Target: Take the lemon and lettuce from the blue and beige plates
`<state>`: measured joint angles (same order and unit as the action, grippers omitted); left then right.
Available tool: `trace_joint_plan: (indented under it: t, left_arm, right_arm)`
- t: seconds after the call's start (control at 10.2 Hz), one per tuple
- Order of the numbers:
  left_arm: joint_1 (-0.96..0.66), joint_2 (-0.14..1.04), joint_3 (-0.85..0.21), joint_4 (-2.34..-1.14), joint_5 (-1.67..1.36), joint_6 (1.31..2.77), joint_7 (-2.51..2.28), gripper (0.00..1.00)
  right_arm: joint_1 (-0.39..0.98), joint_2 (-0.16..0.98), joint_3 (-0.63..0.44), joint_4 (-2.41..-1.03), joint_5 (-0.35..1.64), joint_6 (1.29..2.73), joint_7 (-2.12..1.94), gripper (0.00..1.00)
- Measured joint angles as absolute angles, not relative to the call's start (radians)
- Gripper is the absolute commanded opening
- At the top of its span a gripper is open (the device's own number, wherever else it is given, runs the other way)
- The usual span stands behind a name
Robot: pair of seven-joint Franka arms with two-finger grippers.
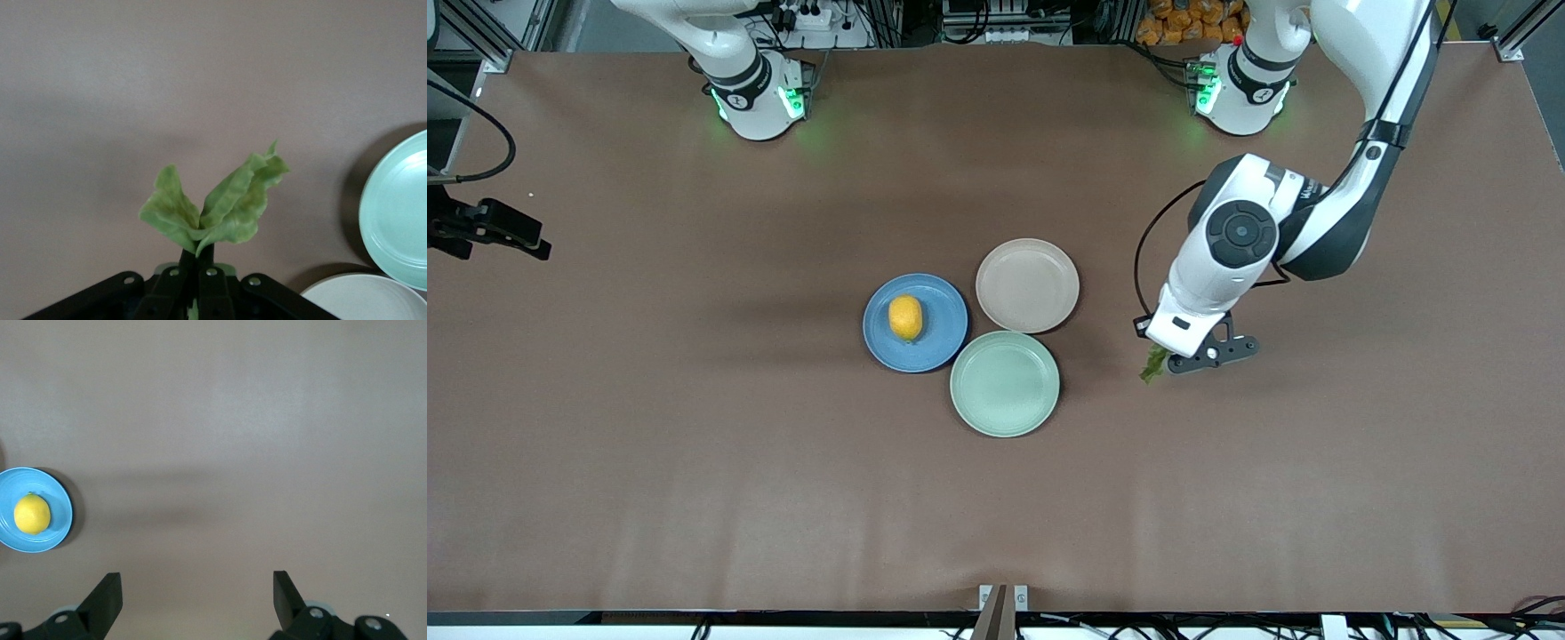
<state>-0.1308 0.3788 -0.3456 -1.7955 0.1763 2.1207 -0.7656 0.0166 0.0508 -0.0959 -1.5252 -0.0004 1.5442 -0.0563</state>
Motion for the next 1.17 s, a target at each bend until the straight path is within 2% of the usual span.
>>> trace_joint_plan:
  t: [0.59, 1.17]
  left_arm:
    - [0.012, 0.368, -0.342, -1.76, 0.176, 2.096, -0.554, 0.0]
    - [0.022, 0.383, -0.344, -1.764, 0.176, 2.087, -0.531, 0.0]
  right_arm:
    - [0.017, 0.051, -0.096, -1.525, 0.0, 1.544, -0.056, 1.0]
    - [0.017, 0.051, -0.096, -1.525, 0.0, 1.544, -0.056, 1.0]
